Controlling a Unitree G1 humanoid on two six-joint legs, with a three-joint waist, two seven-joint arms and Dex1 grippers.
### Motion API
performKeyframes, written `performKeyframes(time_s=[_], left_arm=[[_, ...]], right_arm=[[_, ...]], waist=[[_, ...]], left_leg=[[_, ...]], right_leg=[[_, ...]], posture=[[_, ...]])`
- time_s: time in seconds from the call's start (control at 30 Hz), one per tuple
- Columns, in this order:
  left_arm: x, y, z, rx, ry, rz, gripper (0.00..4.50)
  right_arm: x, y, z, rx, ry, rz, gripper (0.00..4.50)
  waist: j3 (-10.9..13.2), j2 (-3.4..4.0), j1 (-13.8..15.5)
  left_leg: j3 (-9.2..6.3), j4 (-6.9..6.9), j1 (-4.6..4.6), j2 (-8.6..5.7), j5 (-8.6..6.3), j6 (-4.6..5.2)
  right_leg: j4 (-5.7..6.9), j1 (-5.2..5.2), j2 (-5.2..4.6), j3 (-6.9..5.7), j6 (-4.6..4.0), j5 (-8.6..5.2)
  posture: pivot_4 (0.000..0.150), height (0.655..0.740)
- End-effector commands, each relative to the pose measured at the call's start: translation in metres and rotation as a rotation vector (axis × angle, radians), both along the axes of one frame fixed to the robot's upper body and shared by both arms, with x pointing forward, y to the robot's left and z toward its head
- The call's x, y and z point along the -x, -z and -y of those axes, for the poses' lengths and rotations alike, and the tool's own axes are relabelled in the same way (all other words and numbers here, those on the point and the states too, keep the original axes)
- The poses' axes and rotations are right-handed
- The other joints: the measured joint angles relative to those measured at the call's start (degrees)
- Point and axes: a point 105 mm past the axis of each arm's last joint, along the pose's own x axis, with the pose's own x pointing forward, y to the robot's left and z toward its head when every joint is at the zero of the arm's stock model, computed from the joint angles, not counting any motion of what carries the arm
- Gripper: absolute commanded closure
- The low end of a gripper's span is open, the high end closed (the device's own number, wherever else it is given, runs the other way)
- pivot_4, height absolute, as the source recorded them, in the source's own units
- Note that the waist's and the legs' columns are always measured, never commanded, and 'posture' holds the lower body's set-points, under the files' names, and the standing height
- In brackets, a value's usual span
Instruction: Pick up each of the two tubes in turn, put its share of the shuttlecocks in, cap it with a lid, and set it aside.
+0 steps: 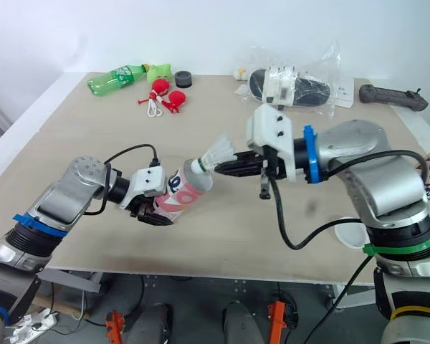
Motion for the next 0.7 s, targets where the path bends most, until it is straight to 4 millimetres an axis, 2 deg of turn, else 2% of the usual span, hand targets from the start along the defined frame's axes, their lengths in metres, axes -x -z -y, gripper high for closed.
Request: performKeyframes(time_s=[0.03, 0.17, 0.27, 0.47, 0.5, 0.53, 0.57, 0.6, 0.7], left_arm=[[0.003, 0.008, 0.004, -0.012, 0.011, -0.027, 1.35], [0.004, 0.008, 0.004, -0.012, 0.011, -0.028, 1.35], [0.004, 0.008, 0.005, -0.011, 0.012, -0.028, 1.35], [0.004, 0.008, 0.005, -0.008, 0.013, -0.028, 1.35], [0.004, 0.008, 0.005, -0.008, 0.013, -0.028, 1.35], [0.004, 0.008, 0.005, -0.008, 0.013, -0.027, 1.35], [0.004, 0.008, 0.005, -0.009, 0.012, -0.028, 1.35], [0.004, 0.008, 0.005, -0.009, 0.012, -0.028, 1.35], [0.004, 0.009, 0.005, -0.009, 0.013, -0.029, 1.35]], right_arm=[[0.003, 0.006, -0.011, 0.046, -0.051, 0.050, 4.48], [0.003, 0.008, -0.018, 0.039, -0.074, 0.054, 4.48], [0.004, 0.007, -0.022, 0.030, -0.086, 0.054, 3.59], [0.010, -0.005, -0.020, -0.013, -0.105, 0.025, 0.74], [0.012, -0.009, -0.019, -0.032, -0.114, 0.008, 0.31], [0.011, -0.014, -0.016, -0.055, -0.108, 0.003, 0.08], [0.009, -0.018, -0.014, -0.066, -0.100, 0.001, 0.08], [0.006, -0.019, -0.011, -0.060, -0.090, 0.002, 0.36], [-0.001, -0.020, -0.007, -0.048, -0.071, -0.003, 1.59]], waist=[[0.0, 0.00, 0.0], [0.0, 0.00, 0.0], [0.0, 0.00, 0.0], [0.0, 0.00, 0.1], [0.0, 0.00, 0.1], [0.0, 0.00, 0.1], [0.0, 0.00, 0.1], [0.0, 0.00, 0.1], [0.0, -0.01, 0.1]], left_leg=[[0.00, 0.00, 0.00, 0.00, 0.00, 0.00], [0.00, 0.00, -0.01, 0.00, 0.00, 0.00], [-0.01, 0.02, -0.01, 0.01, 0.00, 0.00], [-0.01, 0.02, -0.02, 0.01, 0.00, 0.00], [-0.01, 0.01, -0.02, 0.01, 0.00, 0.00], [-0.01, 0.01, -0.01, 0.01, 0.00, 0.00], [-0.01, 0.01, -0.01, 0.02, 0.00, 0.00], [-0.02, 0.01, -0.02, 0.01, 0.00, 0.00], [-0.01, 0.05, -0.01, 0.01, 0.00, 0.00]], right_leg=[[0.00, 0.00, 0.01, 0.00, 0.00, 0.00], [0.00, 0.00, 0.00, -0.02, 0.00, 0.00], [0.00, 0.00, 0.00, -0.02, 0.01, 0.01], [0.00, 0.01, 0.00, -0.02, 0.02, -0.01], [0.00, 0.00, 0.00, -0.02, 0.02, -0.01], [0.00, 0.00, 0.01, -0.02, 0.02, -0.01], [0.00, 0.01, 0.01, -0.03, 0.02, -0.01], [0.01, 0.01, 0.01, -0.04, 0.00, 0.00], [0.00, 0.02, 0.00, -0.04, 0.00, 0.04]], posture=[[0.150, 0.7400], [0.150, 0.7400], [0.150, 0.7400], [0.150, 0.7400], [0.150, 0.7400], [0.150, 0.7400], [0.150, 0.7400], [0.150, 0.7400], [0.150, 0.7400]])
